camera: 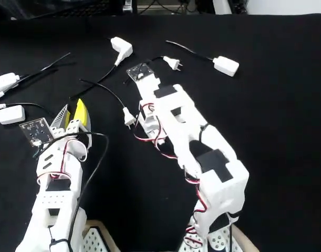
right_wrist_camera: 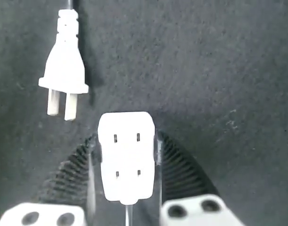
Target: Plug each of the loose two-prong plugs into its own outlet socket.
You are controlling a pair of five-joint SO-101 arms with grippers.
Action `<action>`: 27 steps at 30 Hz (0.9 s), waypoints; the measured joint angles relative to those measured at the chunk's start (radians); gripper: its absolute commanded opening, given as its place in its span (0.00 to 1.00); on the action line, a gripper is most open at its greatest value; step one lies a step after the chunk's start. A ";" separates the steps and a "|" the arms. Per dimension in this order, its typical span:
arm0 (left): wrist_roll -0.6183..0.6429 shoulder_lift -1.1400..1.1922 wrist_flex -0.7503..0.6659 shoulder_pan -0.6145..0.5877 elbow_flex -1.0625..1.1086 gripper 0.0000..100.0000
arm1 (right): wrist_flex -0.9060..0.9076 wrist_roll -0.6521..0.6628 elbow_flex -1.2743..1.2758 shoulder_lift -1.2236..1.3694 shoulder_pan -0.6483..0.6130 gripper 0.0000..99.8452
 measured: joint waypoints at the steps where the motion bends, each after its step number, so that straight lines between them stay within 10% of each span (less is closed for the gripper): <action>1: 0.000 0.000 0.000 0.000 0.000 0.15 | 0.000 0.000 -0.002 0.002 0.000 0.02; 27: 0.000 0.000 0.000 -0.017 0.000 0.15 | 0.104 -0.002 -0.046 -0.002 -0.068 0.13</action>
